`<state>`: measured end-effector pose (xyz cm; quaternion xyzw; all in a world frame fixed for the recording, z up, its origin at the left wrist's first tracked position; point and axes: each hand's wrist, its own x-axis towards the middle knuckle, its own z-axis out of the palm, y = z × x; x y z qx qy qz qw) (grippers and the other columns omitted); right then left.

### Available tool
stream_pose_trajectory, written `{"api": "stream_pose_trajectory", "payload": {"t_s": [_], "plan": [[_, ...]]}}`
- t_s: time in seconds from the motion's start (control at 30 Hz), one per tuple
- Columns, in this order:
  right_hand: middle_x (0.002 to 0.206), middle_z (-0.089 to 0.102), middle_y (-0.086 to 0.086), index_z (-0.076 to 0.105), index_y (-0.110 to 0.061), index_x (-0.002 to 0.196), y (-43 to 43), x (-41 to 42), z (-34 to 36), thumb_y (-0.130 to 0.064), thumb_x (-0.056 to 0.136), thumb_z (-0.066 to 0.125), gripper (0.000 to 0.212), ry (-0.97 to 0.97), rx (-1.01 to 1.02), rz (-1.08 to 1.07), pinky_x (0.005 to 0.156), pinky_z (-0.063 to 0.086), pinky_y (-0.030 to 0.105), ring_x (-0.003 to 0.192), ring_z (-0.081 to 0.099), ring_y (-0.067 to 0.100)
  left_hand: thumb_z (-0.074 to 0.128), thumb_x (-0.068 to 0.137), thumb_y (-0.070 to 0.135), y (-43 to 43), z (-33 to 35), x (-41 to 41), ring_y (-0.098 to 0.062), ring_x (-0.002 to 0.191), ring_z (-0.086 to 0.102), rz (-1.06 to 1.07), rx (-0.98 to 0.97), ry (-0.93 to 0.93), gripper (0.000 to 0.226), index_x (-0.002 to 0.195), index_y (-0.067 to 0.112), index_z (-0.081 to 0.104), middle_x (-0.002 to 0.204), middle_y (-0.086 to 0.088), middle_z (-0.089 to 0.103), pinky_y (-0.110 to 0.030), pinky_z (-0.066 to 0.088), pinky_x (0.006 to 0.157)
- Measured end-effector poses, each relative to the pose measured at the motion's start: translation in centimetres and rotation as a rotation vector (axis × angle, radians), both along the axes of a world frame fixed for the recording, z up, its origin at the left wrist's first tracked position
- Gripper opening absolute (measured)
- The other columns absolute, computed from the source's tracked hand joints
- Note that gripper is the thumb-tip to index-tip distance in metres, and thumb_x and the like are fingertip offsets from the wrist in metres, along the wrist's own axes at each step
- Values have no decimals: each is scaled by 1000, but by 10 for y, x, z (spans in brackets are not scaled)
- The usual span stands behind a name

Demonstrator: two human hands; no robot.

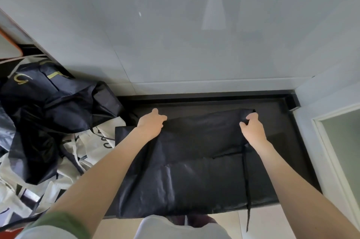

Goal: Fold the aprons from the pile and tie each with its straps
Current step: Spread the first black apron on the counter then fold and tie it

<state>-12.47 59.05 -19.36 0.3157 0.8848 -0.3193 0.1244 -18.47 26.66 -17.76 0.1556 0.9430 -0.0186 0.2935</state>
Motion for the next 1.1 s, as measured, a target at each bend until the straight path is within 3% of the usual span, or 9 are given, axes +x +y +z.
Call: {"api": "stream_pose_trajectory", "payload": {"t_s": [0.1, 0.17, 0.27, 0.37, 0.43, 0.57, 0.77, 0.97, 1.1], "plan": [[77, 50, 6, 17, -16, 141, 1, 1, -2, -2, 94, 54, 62, -50, -119, 8, 57, 43, 28, 65, 53, 18, 62, 88, 7, 4, 8, -7, -25, 86, 50, -36, -23, 417, 21, 108, 11, 58, 106, -11, 49, -31, 40, 64], [72, 49, 7, 15, -19, 140, -1, 0, -5, 1, 91, 56, 67, -31, -127, 64, 63, 47, 33, 64, 53, 20, 70, 70, 1, 9, 12, -11, -26, 80, 50, -82, -41, 742, 24, 91, 10, 62, 92, -10, 55, -33, 43, 68], [70, 47, 6, 18, -15, 135, 0, 1, -12, 1, 90, 58, 63, 2, -119, 124, 64, 47, 31, 63, 53, 17, 51, 77, 0, 31, 11, -8, -29, 91, 53, -154, 87, 909, 28, 104, 7, 58, 109, -14, 58, -38, 40, 81], [72, 44, 4, 19, -17, 133, 4, 4, -10, -6, 91, 61, 60, 69, -212, 58, 64, 43, 22, 65, 51, 14, 59, 86, 11, 70, -1, 14, -35, 119, 51, -259, 309, 584, 43, 127, 6, 54, 137, -19, 49, -43, 36, 101], [79, 48, 6, 22, -17, 136, 7, 7, -8, -6, 91, 60, 60, 163, -242, -51, 71, 45, 22, 73, 54, 16, 46, 100, 35, 88, -13, 30, -31, 146, 18, -309, 283, 214, 57, 150, 15, 28, 160, -13, 15, -45, 14, 117], [113, 53, 16, 42, -5, 133, 33, 23, -12, -6, 89, 60, 47, 169, 124, -177, 94, 46, 41, 109, 51, 30, 29, 94, 66, 96, -40, 38, -27, 144, -27, -175, 168, -154, 80, 152, 31, -15, 157, -4, -28, -53, -15, 114], [100, 58, 9, 49, -4, 97, 67, 47, -3, -19, 91, 56, 17, -336, -68, 18, 72, 44, 32, 81, 54, 20, 29, 87, 76, 95, -49, 31, -27, 140, -34, -141, 77, -143, 91, 147, 34, -25, 153, 0, -36, -52, -19, 111], [88, 53, 3, 47, -11, 86, 84, 61, 2, -19, 93, 59, 16, -429, -60, 145, 56, 35, 24, 70, 48, 16, 31, 86, 77, 88, -46, 21, -25, 140, -35, -92, 42, -160, 93, 147, 36, -27, 152, 1, -38, -53, -17, 113], [92, 57, 8, 47, -12, 91, 92, 57, 5, -20, 96, 55, 13, -259, 152, 116, 68, 44, 34, 79, 54, 23, 35, 85, 76, 82, -46, 14, -24, 139, -37, -58, 47, -172, 97, 146, 35, -28, 152, 1, -39, -53, -17, 114]]}}
